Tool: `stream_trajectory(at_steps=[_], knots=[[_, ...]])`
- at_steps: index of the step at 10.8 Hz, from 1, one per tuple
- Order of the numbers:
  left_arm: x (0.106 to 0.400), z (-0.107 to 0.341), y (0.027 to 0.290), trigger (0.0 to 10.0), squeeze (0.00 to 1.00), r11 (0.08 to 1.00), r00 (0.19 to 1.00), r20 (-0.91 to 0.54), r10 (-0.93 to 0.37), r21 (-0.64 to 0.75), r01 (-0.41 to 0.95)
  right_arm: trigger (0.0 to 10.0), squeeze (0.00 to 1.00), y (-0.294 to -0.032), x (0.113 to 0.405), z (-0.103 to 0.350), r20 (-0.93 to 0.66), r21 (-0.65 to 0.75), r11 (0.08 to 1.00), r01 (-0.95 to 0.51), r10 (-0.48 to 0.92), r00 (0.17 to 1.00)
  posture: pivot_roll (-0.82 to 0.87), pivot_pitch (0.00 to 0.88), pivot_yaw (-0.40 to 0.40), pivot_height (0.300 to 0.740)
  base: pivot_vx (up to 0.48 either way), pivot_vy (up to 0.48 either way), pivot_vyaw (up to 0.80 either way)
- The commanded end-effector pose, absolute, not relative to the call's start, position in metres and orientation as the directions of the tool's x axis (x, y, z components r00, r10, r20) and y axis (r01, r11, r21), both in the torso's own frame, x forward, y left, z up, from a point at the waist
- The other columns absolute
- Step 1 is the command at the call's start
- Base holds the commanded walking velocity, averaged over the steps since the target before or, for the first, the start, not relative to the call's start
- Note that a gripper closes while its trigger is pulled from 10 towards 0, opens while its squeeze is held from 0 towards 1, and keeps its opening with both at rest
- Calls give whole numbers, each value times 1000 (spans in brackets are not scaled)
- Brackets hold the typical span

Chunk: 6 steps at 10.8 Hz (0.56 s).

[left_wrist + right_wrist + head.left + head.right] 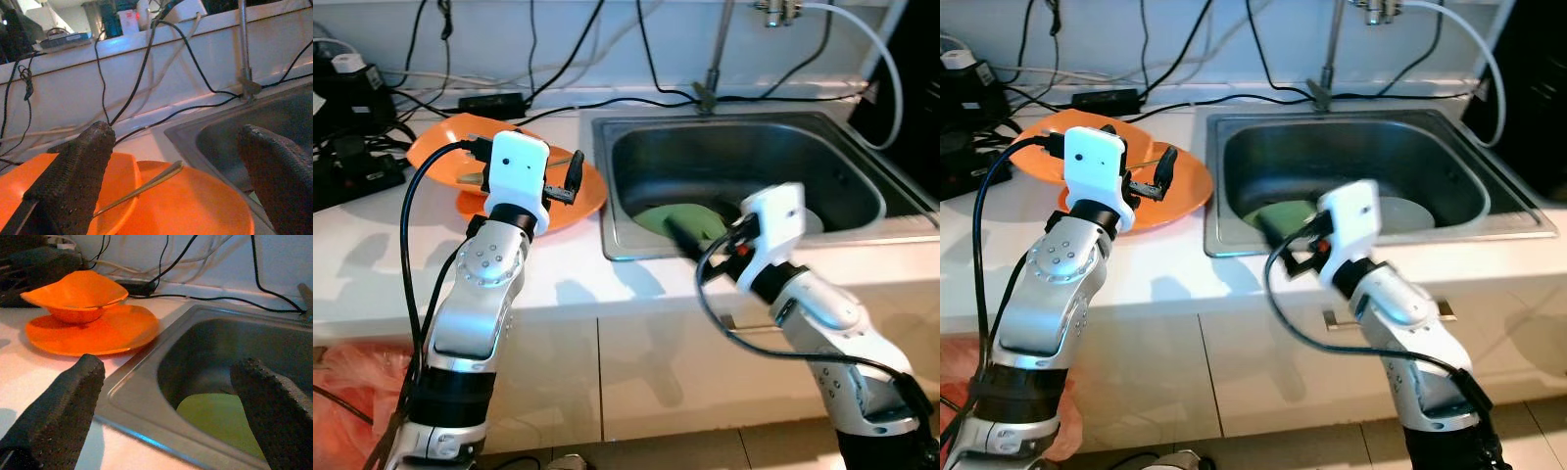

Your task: Kitchen organization

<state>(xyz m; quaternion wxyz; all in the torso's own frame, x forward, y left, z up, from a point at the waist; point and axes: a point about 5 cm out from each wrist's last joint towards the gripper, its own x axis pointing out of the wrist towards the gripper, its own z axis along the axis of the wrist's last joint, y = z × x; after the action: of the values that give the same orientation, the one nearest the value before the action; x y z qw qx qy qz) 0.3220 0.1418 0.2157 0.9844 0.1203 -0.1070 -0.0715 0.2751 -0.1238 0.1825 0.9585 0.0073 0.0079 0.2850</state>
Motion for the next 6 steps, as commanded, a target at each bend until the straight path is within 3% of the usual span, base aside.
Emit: stream_trajectory(at_steps=[1,6], knots=[[325,218,141,10000,0,952,964,193,-182,278,125,10000,0,-121,271,184,-12,30,818,-574,575,818,123,33,13,740,0,0,0],[335,222,140,10000,0,942,955,203,-217,301,150,10000,0,-118,264,183,-44,66,786,-615,618,785,119,44,21,740,0,0,0]])
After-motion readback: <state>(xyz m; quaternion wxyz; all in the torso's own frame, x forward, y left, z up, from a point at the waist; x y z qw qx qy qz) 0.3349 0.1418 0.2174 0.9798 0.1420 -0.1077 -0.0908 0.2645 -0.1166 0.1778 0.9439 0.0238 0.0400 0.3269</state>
